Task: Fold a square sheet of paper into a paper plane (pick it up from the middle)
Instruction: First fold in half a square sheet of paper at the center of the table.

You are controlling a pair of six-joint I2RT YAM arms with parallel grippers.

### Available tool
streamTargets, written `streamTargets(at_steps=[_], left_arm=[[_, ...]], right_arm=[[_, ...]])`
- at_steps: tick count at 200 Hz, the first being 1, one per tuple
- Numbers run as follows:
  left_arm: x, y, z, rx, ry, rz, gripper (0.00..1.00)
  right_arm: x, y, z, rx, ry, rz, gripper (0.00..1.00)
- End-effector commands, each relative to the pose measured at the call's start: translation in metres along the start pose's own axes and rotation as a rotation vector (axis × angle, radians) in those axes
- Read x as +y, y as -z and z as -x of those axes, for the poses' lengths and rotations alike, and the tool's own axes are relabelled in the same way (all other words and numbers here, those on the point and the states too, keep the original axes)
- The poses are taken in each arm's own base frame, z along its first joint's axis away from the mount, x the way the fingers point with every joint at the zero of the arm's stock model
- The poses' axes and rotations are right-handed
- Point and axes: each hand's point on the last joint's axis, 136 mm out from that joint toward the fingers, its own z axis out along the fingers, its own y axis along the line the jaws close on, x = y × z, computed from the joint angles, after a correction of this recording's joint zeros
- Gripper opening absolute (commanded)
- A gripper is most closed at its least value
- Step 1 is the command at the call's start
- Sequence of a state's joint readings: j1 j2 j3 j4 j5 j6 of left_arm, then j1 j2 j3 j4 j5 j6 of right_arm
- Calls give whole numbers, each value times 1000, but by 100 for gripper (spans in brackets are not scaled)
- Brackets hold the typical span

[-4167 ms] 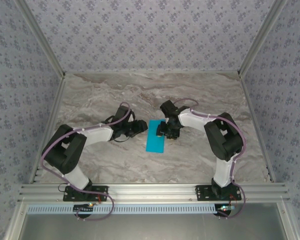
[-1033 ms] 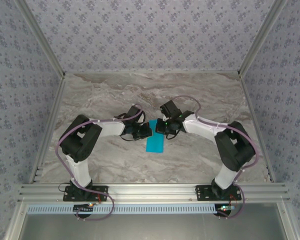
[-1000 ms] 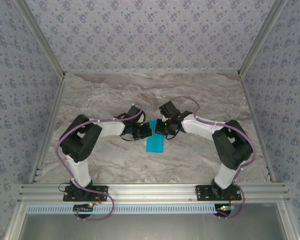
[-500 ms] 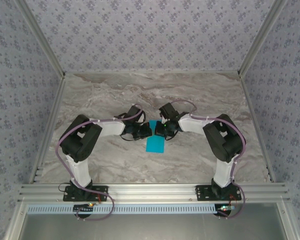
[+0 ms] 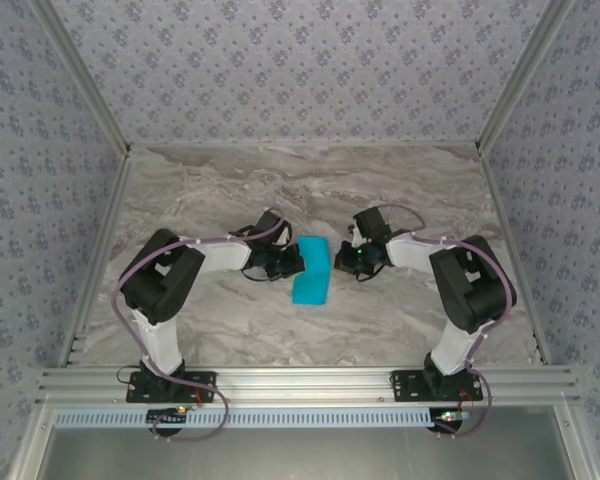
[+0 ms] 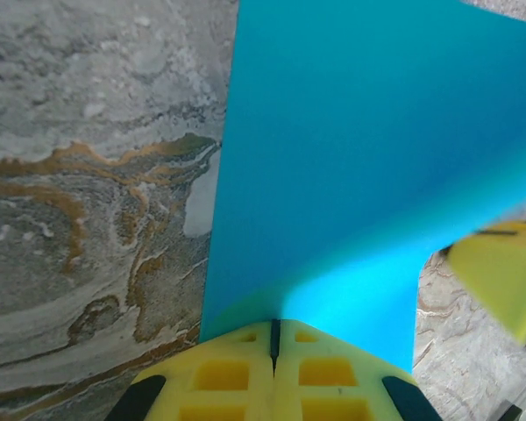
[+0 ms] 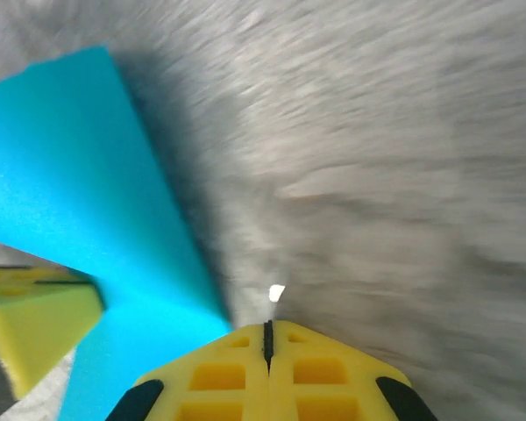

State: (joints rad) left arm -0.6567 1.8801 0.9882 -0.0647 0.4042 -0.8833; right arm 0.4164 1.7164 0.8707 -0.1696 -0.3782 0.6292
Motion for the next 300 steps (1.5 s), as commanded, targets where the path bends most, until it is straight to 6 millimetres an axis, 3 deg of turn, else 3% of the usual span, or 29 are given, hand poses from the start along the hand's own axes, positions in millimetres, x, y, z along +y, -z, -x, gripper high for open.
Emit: streamTargets(at_steps=[1, 33, 66, 87, 111, 134, 150, 184, 218, 241, 275, 300], left_arm=[[116, -13, -60, 149, 132, 399, 0], [111, -13, -58, 142, 120, 389, 0], [111, -12, -60, 145, 121, 389, 0], [114, -12, -62, 147, 123, 394, 0], [118, -11, -64, 148, 129, 402, 0], [120, -10, -66, 147, 131, 402, 0], [121, -10, -68, 149, 132, 400, 0], [120, -10, -67, 144, 129, 397, 0], [120, -10, -66, 143, 129, 397, 0], [119, -9, -67, 142, 127, 397, 0], [120, -7, -67, 141, 124, 397, 0], [121, -8, -69, 146, 122, 399, 0]], right_arm=[[10, 15, 2, -27, 61, -21, 0], [53, -6, -3, 1, 142, 50, 0], [62, -30, 4, 21, 117, 96, 0], [51, -36, 13, 13, 89, 98, 0], [17, -35, 22, -9, 31, 49, 0], [-18, -21, 35, -61, -47, 18, 0], [-25, -6, 45, -109, -43, 14, 0], [16, 14, 41, -144, 61, 81, 0], [57, -11, 24, -86, 135, 135, 0], [63, -32, 26, -56, 109, 147, 0], [44, -43, 46, -82, 47, 123, 0], [3, -41, 70, -122, -59, 32, 0]])
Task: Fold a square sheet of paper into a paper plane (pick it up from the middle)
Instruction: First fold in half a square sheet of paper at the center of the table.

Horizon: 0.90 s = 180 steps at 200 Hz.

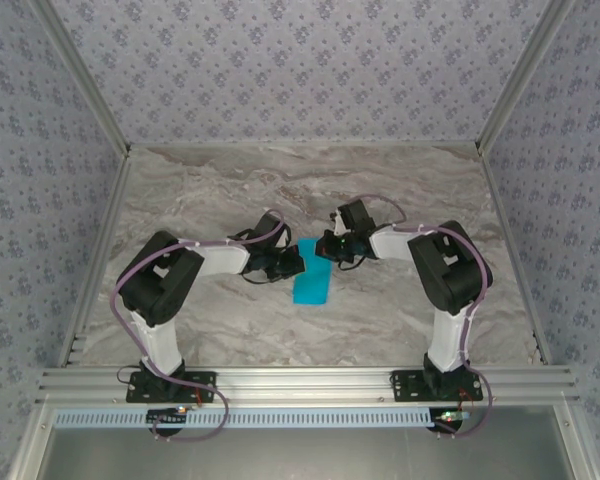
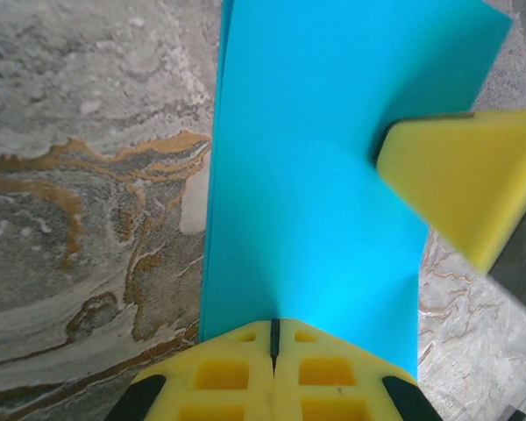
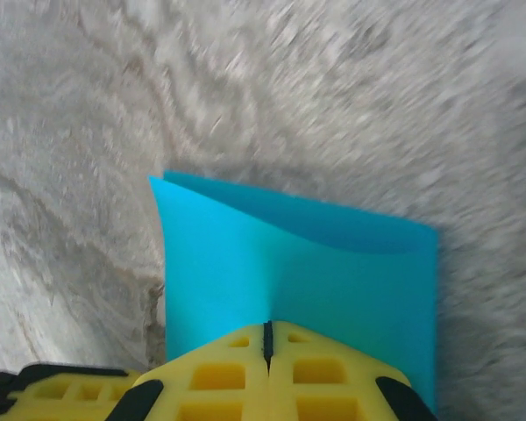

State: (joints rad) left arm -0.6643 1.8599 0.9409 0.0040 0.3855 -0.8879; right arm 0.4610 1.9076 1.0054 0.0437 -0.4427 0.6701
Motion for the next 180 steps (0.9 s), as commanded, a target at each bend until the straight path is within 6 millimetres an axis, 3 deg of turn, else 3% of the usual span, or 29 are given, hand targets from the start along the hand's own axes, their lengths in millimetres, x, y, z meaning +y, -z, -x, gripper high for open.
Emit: streamTargets(at_steps=[1, 17, 32, 64, 87, 114, 142, 180], left_arm=[[120, -3, -71, 183, 134, 418, 0], [120, -3, -72, 182, 130, 416, 0], [121, -2, -73, 182, 131, 416, 0], [120, -3, -71, 177, 132, 415, 0], [120, -4, -70, 174, 134, 416, 0], [120, -4, -69, 167, 135, 421, 0], [122, -4, -68, 164, 137, 429, 0], [123, -5, -69, 164, 146, 433, 0]], right_arm=[[-48, 4, 31, -78, -113, -124, 0], [-67, 14, 45, -112, -159, -157, 0], [-73, 25, 56, -138, -165, -174, 0], [-51, 51, 64, -179, -97, -157, 0], [-20, 59, 42, -140, -42, -76, 0], [9, 47, -6, -23, -1, 24, 0], [16, 30, -38, 55, -6, 47, 0], [16, 11, -66, 149, 6, 62, 0]])
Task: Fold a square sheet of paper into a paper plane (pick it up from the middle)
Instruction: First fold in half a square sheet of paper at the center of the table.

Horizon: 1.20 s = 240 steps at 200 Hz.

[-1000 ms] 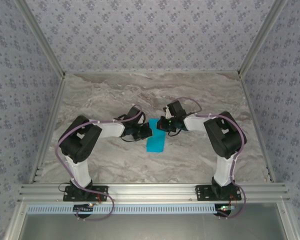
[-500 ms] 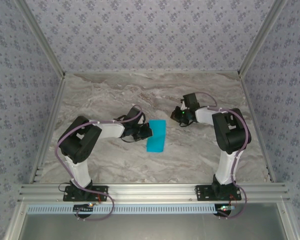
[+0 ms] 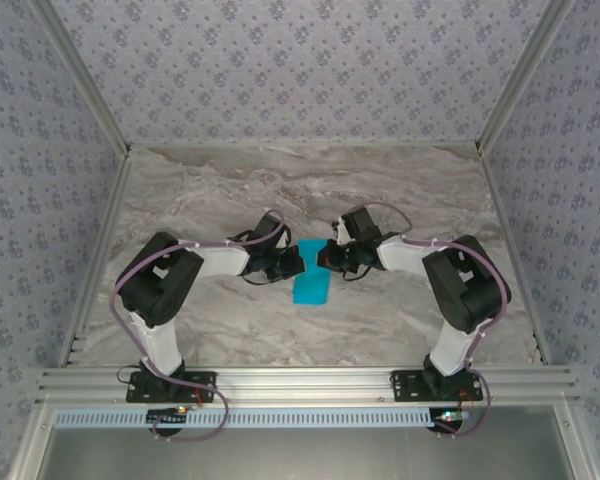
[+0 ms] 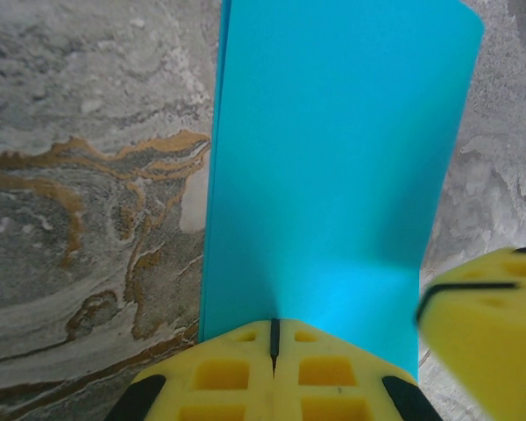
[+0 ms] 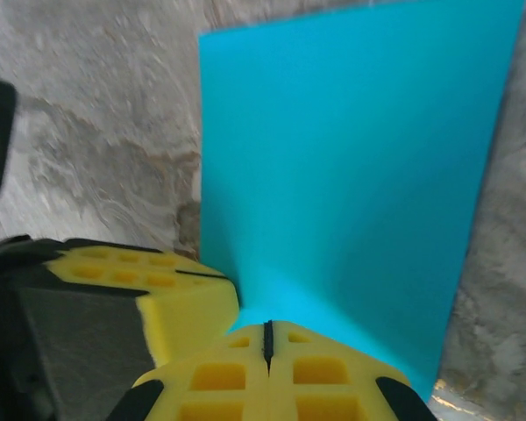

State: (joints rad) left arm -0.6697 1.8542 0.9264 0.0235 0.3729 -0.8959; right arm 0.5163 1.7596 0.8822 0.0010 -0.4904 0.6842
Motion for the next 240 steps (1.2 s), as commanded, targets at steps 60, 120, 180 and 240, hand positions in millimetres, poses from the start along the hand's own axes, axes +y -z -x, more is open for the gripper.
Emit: streamTargets(at_steps=[60, 120, 180, 240], left_arm=[[130, -6, -72, 179, 169, 456, 0], [133, -7, -72, 176, 170, 456, 0], [130, -8, -70, 172, 169, 450, 0], [135, -8, -72, 172, 172, 463, 0]], right_arm=[[-44, -4, -59, 169, -66, -51, 0], [-35, 45, -37, 71, 17, -31, 0], [6, 7, -47, 129, 62, 29, 0], [-32, 3, -97, 240, 9, -72, 0]])
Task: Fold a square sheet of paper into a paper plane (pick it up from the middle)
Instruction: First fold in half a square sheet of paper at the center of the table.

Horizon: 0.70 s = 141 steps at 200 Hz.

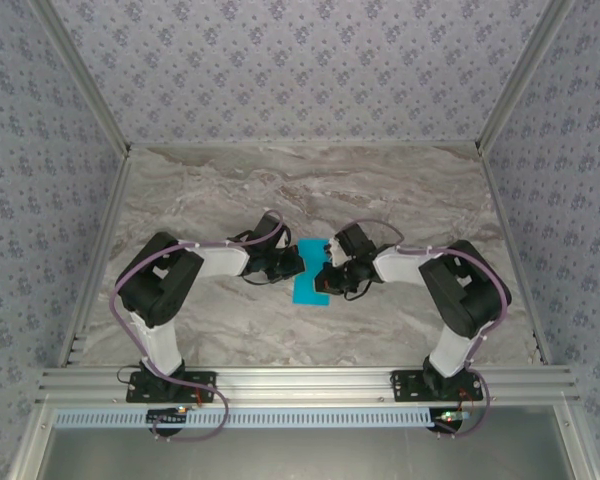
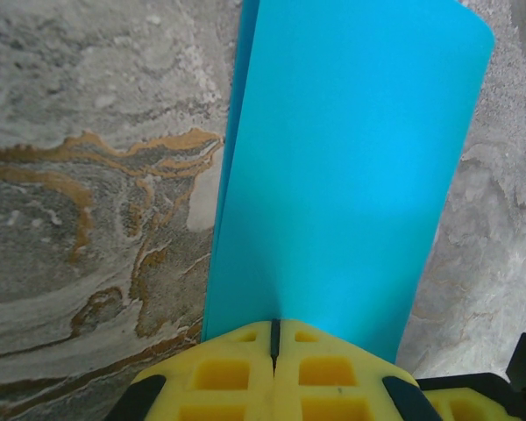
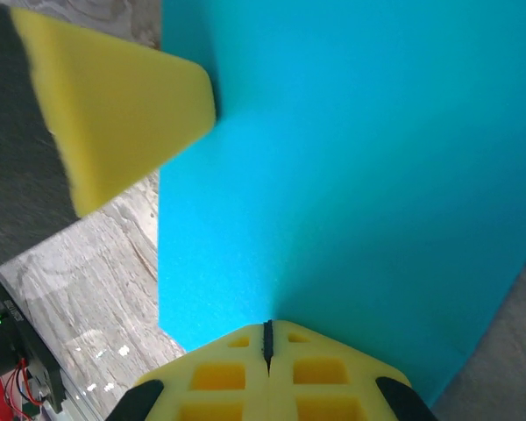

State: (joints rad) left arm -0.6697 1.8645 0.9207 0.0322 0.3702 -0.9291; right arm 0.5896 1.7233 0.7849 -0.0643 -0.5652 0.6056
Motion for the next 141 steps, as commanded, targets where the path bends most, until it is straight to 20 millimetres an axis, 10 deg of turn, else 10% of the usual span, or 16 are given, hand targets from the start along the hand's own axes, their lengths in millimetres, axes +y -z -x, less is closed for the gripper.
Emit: streamTargets(at_steps=[1, 39, 73, 95, 141], left_arm=[[134, -6, -66, 162, 138, 459, 0], [133, -7, -66, 160, 134, 456, 0], [130, -7, -64, 157, 132, 449, 0], [128, -7, -62, 154, 129, 445, 0], [127, -5, -61, 150, 127, 446, 0]], right_arm=[[-27, 2, -32, 63, -70, -73, 0], [-54, 26, -53, 43, -86, -142, 0], [3, 40, -12, -77, 58, -38, 0], [25, 32, 8, -101, 107, -19, 0], [9, 1, 7, -41, 66, -42, 0]])
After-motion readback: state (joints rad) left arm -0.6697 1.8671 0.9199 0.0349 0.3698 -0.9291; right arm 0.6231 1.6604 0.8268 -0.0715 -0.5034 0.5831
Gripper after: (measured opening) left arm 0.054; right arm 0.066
